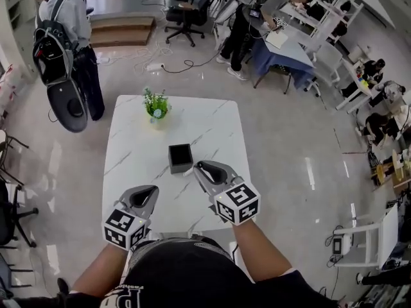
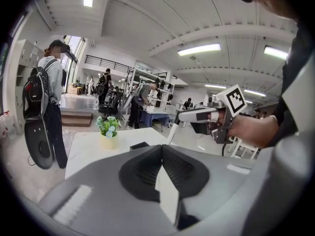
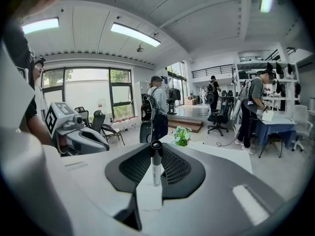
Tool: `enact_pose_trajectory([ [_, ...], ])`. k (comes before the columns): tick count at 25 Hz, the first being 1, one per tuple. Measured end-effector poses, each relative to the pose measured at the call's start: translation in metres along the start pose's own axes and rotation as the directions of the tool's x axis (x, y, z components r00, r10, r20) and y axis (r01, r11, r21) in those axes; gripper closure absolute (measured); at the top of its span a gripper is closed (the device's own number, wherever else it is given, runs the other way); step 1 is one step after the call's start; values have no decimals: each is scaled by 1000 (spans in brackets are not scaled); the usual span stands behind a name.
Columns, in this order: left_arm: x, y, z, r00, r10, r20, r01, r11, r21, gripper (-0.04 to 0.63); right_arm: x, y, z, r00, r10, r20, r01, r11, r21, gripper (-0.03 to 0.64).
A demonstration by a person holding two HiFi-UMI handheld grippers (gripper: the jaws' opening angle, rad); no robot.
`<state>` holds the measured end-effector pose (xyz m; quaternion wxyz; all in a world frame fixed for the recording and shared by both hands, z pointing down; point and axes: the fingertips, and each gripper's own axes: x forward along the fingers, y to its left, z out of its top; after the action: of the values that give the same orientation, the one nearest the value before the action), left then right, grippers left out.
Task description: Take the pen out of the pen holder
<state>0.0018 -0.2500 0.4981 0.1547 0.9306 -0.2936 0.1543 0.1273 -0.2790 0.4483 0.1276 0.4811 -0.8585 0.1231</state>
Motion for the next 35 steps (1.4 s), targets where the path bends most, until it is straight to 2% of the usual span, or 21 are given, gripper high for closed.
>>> enact_pose_trajectory([
  [8, 4, -2, 2, 1000, -22, 10, 22, 1000, 8, 538, -20, 11, -13, 999, -27, 31, 25, 998, 60, 552],
  [18, 7, -5, 6, 999, -37, 15, 36, 999, 14, 538, -34, 25, -19, 998, -29, 51, 26, 997, 66, 552],
  [35, 13, -18, 9, 998, -69, 2, 69, 997, 33, 538, -52, 25, -50, 999, -46, 5, 45, 996, 81, 552],
])
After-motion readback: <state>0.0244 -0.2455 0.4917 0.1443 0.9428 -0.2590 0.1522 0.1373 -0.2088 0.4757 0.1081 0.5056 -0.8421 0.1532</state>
